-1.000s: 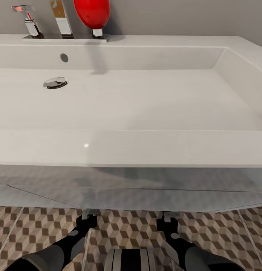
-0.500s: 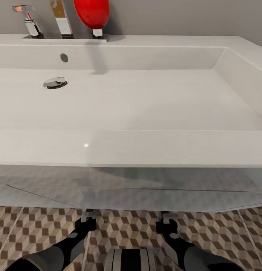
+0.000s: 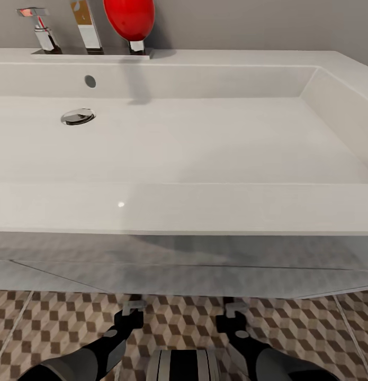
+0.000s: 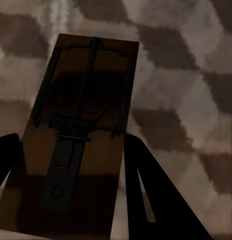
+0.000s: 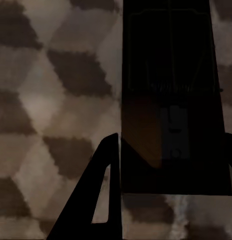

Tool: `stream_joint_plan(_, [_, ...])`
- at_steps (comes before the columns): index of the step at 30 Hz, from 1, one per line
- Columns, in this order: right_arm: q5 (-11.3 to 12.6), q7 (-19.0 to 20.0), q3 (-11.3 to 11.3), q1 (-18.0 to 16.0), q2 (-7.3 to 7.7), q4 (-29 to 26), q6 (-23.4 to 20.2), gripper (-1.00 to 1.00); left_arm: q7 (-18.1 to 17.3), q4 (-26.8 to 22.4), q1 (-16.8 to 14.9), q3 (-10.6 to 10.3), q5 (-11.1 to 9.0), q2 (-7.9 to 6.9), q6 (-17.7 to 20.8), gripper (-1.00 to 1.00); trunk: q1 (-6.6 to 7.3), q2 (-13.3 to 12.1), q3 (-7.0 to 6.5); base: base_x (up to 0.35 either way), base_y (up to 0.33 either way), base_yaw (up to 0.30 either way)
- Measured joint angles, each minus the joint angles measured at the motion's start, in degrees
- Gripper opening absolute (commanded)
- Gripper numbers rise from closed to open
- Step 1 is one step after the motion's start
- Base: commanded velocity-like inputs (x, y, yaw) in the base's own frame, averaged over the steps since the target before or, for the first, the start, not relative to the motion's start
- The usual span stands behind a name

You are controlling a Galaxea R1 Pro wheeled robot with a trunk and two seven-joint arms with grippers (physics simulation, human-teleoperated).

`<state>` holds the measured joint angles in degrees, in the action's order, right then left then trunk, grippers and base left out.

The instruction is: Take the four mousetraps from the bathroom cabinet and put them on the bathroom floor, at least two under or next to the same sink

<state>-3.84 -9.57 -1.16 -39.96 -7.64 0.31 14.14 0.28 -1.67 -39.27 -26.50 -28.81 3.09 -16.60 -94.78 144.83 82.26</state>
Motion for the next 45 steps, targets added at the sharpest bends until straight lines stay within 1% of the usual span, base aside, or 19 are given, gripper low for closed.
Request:
stream_joint_plan(1, [-0.2,0.0,0.0,0.0,-0.26,0.0,0.0,-1.00,0.0,0.0,0.0,0.0,0.0,0.07,0.0,-1.00,0.00,0.0,0.00,0.000,0.000,0.000])
stream_joint_plan(2, [-0.6,0.0,-0.1,0.0,-0.94,0.1,0.0,-1.00,0.0,0.0,0.0,0.0,0.0,0.21,0.1,-1.00,0.00,0.0,0.00,0.000,0.000,0.000])
stream_joint_plan(5, [-1.3,0.1,0.0,0.0,-2.32,0.1,0.0,-1.00,0.0,0.0,0.0,-0.1,0.1,0.65,0.3,-1.00,0.00,0.0,0.00,0.000,0.000,0.000])
stream_joint_plan(6, [-1.4,0.1,0.0,0.0,-2.34,0.1,0.0,-1.00,0.0,0.0,0.0,-0.1,0.2,0.92,0.5,-1.00,0.00,0.0,0.00,0.000,0.000,0.000])
stream_joint_plan(9, [-1.7,0.1,0.1,-0.1,-2.34,0.1,-0.1,-1.00,0.0,-0.1,0.0,-0.2,0.3,2.69,1.4,-1.00,0.00,0.0,0.00,0.000,0.000,0.000])
stream_joint_plan(12, [-1.8,0.1,0.1,-0.1,-2.34,0.1,-0.2,-1.00,0.0,-0.1,0.0,-0.1,0.3,3.58,1.7,-1.00,0.00,0.0,0.00,0.000,0.000,0.000])
stream_joint_plan(21, [-1.8,0.0,0.0,-0.1,-2.34,0.2,-0.7,-1.00,0.0,-0.3,0.0,-0.1,0.4,4.51,2.2,-1.00,0.00,0.0,0.00,0.000,0.000,0.000])
stream_joint_plan(26, [-1.8,0.0,0.0,-0.1,-2.34,0.2,-0.7,-1.00,0.0,-0.5,0.0,-0.1,0.5,5.51,3.6,-1.00,0.00,0.0,0.00,0.000,0.000,0.000])
stream_joint_plan(32, [-1.8,0.0,0.0,-0.1,-2.34,0.2,-0.7,-1.00,0.0,-0.7,0.0,-0.1,0.6,6.38,4.0,-1.00,0.00,0.0,0.00,0.000,0.000,0.000])
stream_joint_plan(41, [-1.9,0.0,0.0,-0.1,-2.34,0.2,-1.3,-1.00,0.0,-0.7,0.0,-0.1,0.6,6.56,4.2,-1.00,0.00,0.0,0.00,0.000,0.000,0.000])
stream_joint_plan(45, [-2.4,0.0,0.0,-0.1,-2.34,0.2,-1.8,-1.00,0.0,-0.7,0.0,-0.1,0.6,6.67,4.1,-1.00,0.00,0.0,0.00,0.000,0.000,0.000])
